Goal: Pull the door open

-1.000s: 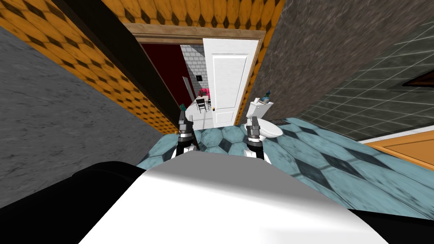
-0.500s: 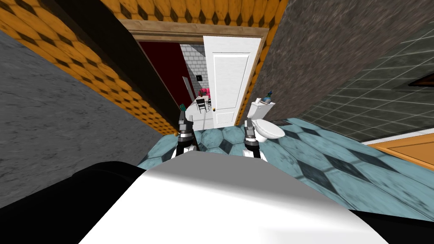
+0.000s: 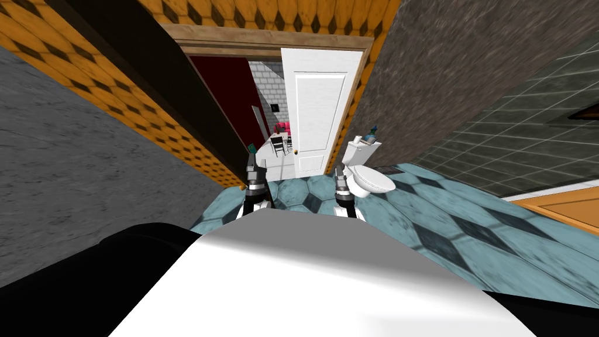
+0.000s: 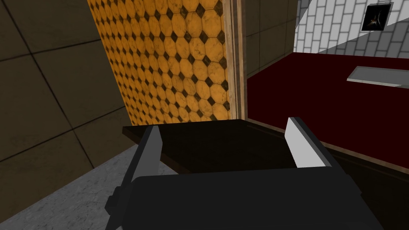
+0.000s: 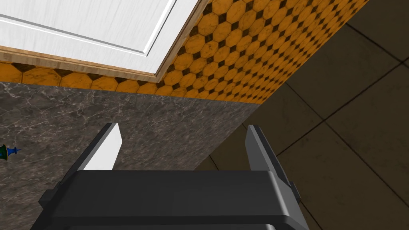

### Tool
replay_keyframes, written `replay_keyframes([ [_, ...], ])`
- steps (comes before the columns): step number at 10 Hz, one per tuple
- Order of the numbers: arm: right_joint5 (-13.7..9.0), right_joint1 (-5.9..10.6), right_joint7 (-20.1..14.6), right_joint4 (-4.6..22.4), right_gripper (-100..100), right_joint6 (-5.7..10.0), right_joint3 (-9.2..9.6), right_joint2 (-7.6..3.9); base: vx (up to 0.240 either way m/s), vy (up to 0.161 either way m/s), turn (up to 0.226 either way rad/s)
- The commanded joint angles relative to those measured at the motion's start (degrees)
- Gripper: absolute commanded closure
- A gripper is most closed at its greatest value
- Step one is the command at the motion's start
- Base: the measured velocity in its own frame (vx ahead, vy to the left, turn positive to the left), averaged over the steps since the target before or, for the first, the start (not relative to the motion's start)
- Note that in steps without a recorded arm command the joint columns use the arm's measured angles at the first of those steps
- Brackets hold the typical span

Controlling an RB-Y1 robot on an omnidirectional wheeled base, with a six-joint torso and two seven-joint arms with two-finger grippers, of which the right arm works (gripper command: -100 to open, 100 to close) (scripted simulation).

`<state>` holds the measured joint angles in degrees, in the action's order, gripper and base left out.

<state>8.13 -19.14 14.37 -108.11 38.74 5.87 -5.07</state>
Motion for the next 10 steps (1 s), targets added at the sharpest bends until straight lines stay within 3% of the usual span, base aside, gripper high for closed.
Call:
replay_keyframes([
  [1, 0.3, 0.96, 2.3, 2.3, -100, 0.10, 0.16, -0.26, 0.067, 0.033, -0.001],
  [10, 1.5, 4.43, 10.7, 11.5, -100, 1.04, 0.91, -0.67, 0.069, 0.032, -0.005],
])
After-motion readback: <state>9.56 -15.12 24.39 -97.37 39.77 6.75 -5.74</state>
